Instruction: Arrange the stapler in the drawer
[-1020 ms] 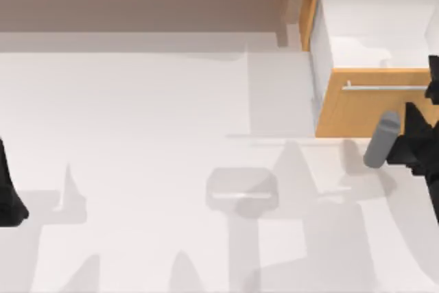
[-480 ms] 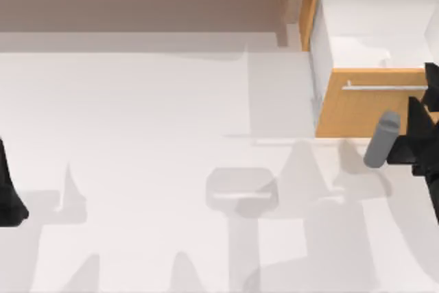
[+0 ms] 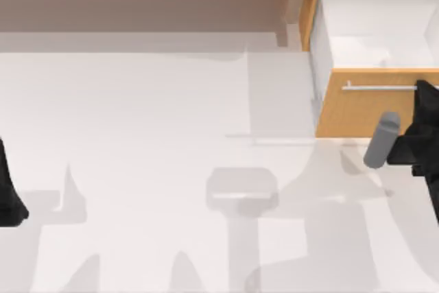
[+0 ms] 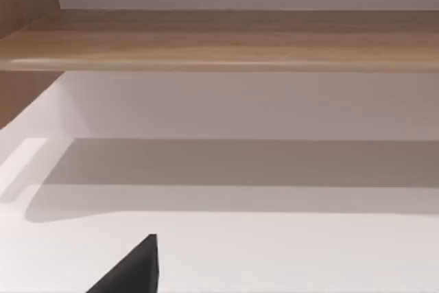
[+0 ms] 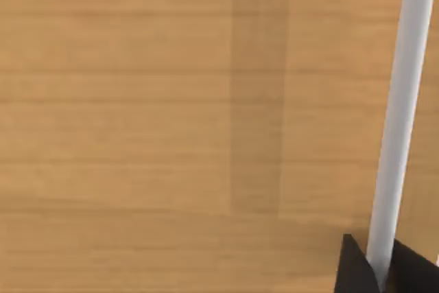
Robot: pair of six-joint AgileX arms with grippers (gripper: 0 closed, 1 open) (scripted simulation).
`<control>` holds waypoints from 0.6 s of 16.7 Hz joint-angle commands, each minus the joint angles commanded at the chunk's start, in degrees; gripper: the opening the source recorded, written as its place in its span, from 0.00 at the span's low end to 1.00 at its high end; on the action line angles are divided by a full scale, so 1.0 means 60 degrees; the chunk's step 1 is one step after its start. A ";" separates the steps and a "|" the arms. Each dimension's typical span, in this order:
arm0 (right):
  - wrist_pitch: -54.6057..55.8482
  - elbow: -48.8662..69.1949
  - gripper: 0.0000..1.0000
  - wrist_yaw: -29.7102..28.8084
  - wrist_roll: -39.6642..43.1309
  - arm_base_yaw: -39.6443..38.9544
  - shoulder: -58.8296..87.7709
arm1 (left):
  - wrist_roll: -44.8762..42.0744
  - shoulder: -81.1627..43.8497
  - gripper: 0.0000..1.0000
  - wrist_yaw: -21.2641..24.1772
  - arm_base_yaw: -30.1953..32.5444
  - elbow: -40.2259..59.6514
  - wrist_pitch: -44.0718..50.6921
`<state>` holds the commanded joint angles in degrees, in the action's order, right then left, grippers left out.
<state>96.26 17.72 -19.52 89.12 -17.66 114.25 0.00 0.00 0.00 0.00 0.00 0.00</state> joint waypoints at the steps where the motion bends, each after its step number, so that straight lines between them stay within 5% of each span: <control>1: 0.0000 0.0000 0.00 0.0000 0.0000 0.0000 0.0000 | 0.0000 0.0000 1.00 0.0000 0.0000 0.0000 0.0000; 10: -0.0113 0.0137 0.00 0.0018 -0.0027 0.0040 0.0054 | 0.0000 0.0000 1.00 0.0000 0.0000 0.0000 0.0000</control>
<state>95.58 18.54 -19.41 88.96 -17.42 114.57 0.00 0.00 0.00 0.00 0.00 0.00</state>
